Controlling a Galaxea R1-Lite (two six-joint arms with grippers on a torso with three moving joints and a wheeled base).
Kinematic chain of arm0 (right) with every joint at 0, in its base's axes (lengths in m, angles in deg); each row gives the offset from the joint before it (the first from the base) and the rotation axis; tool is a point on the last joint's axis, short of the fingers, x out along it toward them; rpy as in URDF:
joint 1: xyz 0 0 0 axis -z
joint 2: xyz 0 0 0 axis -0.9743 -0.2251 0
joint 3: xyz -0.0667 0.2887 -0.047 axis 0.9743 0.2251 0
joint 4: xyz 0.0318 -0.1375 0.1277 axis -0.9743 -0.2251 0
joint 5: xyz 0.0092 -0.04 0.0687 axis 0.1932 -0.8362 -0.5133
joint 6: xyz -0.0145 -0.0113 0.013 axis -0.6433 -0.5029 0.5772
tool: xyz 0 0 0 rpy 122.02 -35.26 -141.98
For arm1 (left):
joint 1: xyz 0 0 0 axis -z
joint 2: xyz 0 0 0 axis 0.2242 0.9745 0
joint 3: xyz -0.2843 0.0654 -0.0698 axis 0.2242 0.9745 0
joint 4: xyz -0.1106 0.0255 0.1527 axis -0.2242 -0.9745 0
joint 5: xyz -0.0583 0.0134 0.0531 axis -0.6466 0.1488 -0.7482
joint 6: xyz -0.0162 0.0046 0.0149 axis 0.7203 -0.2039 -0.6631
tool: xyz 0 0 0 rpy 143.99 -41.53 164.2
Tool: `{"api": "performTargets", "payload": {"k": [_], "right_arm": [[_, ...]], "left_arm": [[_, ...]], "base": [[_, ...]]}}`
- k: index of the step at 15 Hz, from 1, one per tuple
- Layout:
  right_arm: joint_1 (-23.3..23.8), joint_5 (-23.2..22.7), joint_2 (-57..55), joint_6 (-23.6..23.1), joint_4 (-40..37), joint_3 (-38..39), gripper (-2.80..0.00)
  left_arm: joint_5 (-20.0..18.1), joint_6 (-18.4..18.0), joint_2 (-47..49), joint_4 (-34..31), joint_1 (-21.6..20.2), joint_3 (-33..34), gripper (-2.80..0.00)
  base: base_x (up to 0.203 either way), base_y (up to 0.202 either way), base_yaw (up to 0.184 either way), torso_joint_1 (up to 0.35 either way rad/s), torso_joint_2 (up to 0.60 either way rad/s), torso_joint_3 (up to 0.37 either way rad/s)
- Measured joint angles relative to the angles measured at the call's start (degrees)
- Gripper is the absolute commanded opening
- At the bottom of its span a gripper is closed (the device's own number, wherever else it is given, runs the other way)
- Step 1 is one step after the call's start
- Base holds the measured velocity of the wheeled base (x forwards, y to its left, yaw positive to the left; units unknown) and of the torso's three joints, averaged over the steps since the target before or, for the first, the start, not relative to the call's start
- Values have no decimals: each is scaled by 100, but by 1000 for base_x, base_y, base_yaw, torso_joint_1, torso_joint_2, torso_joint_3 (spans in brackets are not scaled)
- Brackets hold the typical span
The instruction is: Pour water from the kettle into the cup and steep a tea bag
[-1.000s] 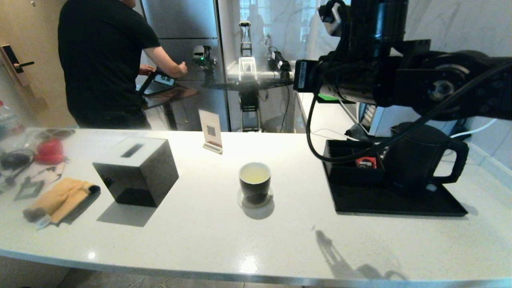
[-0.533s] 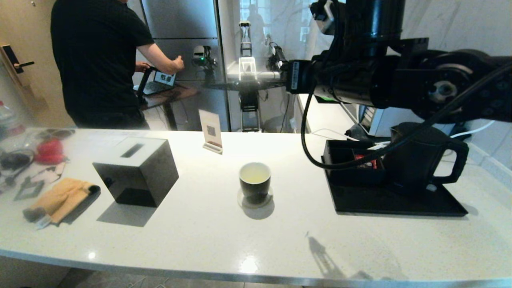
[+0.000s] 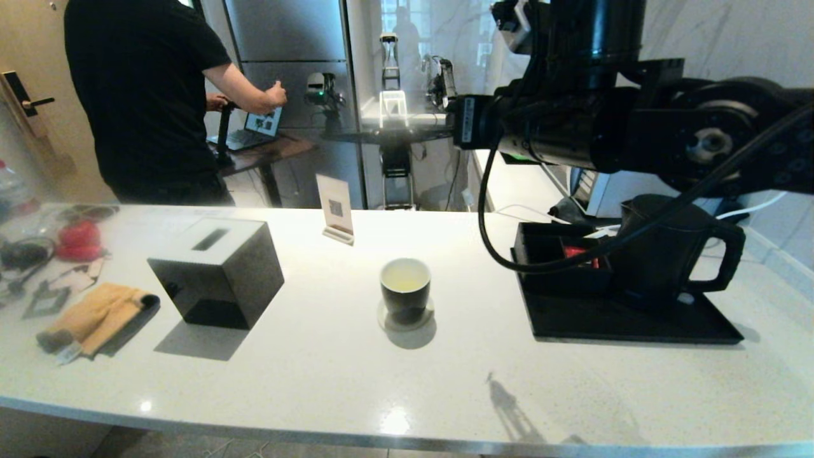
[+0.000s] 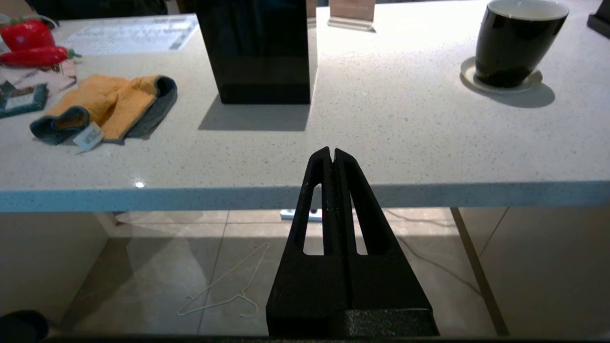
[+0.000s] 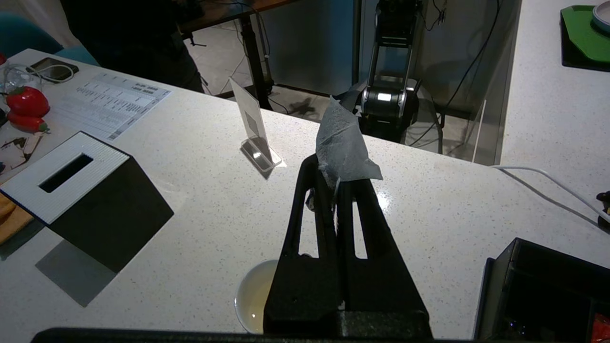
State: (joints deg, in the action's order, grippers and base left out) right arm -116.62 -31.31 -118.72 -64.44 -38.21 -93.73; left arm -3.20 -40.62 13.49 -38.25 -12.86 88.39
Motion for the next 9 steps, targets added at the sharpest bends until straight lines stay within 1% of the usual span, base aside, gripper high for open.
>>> {"api": "performTargets", "payload": {"k": [2, 5, 9], "right_arm": [[-2, 0, -2, -5, 2, 8, -280], [-9, 0, -9, 0, 9, 13, -280], [-6, -14, -16, 11, 13, -44, -280]], "left_arm": [[-127, 16, 0, -236, -2, -198, -280], [-593, 27, 76, -773, -5, -743, -280], [-1037, 29, 740, -849, 9, -1358, -280]], "base": [[0, 0, 0, 0, 0, 0], [0, 0, 0, 0, 0, 0], [0, 0, 0, 0, 0, 0]]}}
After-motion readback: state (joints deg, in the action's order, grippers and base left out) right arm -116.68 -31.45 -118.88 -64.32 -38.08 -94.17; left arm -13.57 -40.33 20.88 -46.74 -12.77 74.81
